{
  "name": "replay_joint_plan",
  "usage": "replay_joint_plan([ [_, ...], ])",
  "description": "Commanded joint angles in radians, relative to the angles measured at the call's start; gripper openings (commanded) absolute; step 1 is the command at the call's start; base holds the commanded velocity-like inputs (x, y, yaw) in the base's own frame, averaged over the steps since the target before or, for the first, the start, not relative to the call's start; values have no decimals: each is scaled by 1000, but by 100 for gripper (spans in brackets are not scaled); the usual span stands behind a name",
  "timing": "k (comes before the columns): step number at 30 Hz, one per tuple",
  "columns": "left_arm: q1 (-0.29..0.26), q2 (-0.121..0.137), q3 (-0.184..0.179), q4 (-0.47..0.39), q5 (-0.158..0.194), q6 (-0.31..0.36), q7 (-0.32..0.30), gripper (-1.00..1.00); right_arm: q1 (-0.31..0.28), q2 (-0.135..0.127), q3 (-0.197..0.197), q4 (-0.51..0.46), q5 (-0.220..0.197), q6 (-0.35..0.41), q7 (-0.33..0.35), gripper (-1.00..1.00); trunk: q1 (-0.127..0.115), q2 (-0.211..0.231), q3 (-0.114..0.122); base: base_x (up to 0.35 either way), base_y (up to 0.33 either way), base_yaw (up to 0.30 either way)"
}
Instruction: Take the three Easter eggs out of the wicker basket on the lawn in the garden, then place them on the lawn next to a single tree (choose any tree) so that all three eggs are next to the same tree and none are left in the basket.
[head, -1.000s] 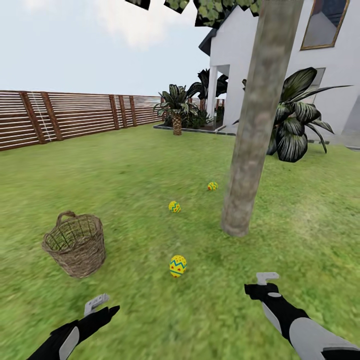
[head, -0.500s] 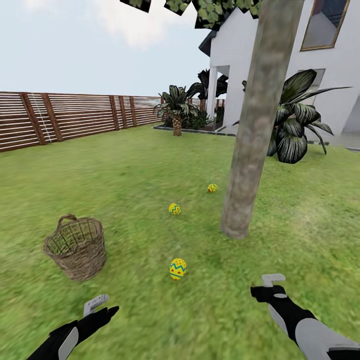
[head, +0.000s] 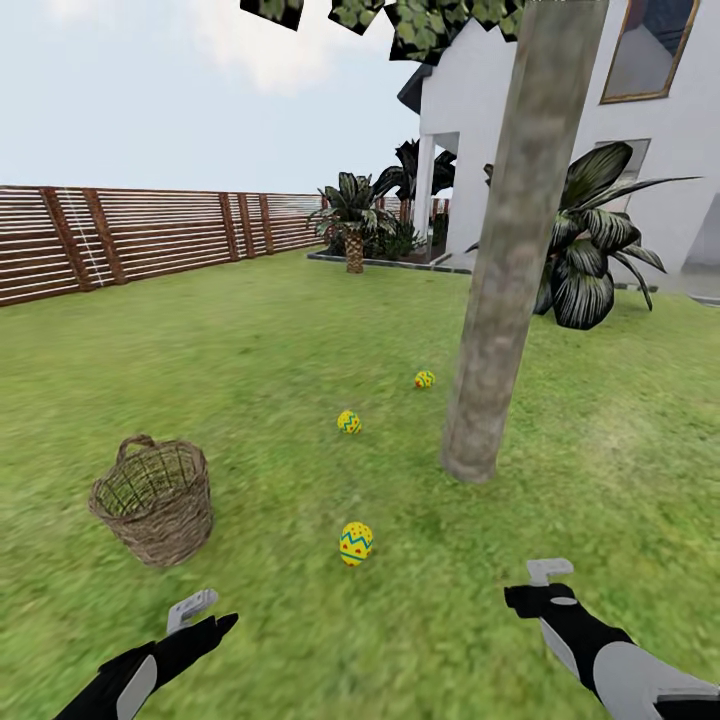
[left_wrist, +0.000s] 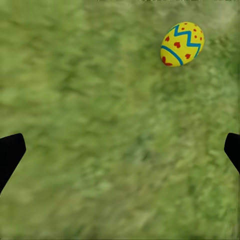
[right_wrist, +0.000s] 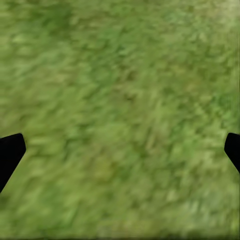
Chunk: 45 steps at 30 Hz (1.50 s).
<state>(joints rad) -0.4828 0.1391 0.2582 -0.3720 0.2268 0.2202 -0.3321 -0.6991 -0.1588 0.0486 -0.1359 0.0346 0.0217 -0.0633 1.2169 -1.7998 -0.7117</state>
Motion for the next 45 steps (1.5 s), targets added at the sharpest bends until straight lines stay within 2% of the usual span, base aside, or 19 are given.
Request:
replay_joint_plan([
  [1, 0, 0, 6, -1, 8, 10, -5, 100, 0, 2, 5, 3, 4, 2, -4, 100, -4, 7, 2, 0, 0, 0],
  [7, 0, 0, 6, 2, 8, 10, -4, 100, 0, 6, 6, 21, 5, 3, -4, 100, -27, 49, 21, 0, 0, 0],
  [11, 0, -1, 4, 4, 7, 11, -4, 100, 0, 21, 7, 34, 5, 3, -5, 100, -42, 77, 34, 0, 0, 0],
  [15, 0, -1, 4, 7, 6, 11, -4, 100, 0, 25, 6, 46, 5, 3, -7, 100, -58, 105, 46, 0, 0, 0],
  [19, 0, -1, 5, 36, 6, 10, 2, 100, 0, 26, 6, 59, 5, 3, -7, 100, -73, 133, 59, 0, 0, 0],
  [21, 0, -1, 5, 41, 7, 9, 34, 100, 0, 26, 7, 70, 5, 2, -8, 100, -81, 147, 65, 0, 0, 0],
  [22, 0, -2, 6, 43, 9, 8, 92, 100, 0, 29, 7, 83, 5, 2, -9, 100, -85, 154, 68, 0, 0, 0],
  [23, 0, -2, 7, 43, 11, 8, 108, 100, 0, 30, 7, 85, 5, 1, -9, 100, -88, 161, 71, 0, 0, 0],
  [28, 0, -3, 9, 54, 12, 6, 130, 100, 0, 32, 6, 91, 4, 2, -7, 100, -108, 196, 87, 0, 0, 0],
  [33, 0, -1, 7, 69, 9, -54, 111, 100, 0, 25, 5, 104, 4, 3, -6, 100, -127, 231, 103, 0, 0, 0],
  [38, 0, 0, 8, 122, 9, -124, 102, 100, 0, 26, 5, 121, 5, 2, -5, 100, -146, 266, 118, 0, 0, 0],
  [40, 0, 19, 9, 161, 10, -134, 101, 100, 0, 30, 6, 125, 6, 2, -5, 100, -154, 280, 125, 0, 0, 0],
  [43, 0, 62, 8, 234, 11, -143, 96, 100, 0, 42, 7, 146, 8, 2, -4, 100, -165, 301, 134, 0, 0, 0],
  [45, 0, 82, 8, 308, 12, -185, 93, 100, 0, 60, 8, 164, 23, 1, -6, 100, -173, 315, 140, 0, 0, 0],
])
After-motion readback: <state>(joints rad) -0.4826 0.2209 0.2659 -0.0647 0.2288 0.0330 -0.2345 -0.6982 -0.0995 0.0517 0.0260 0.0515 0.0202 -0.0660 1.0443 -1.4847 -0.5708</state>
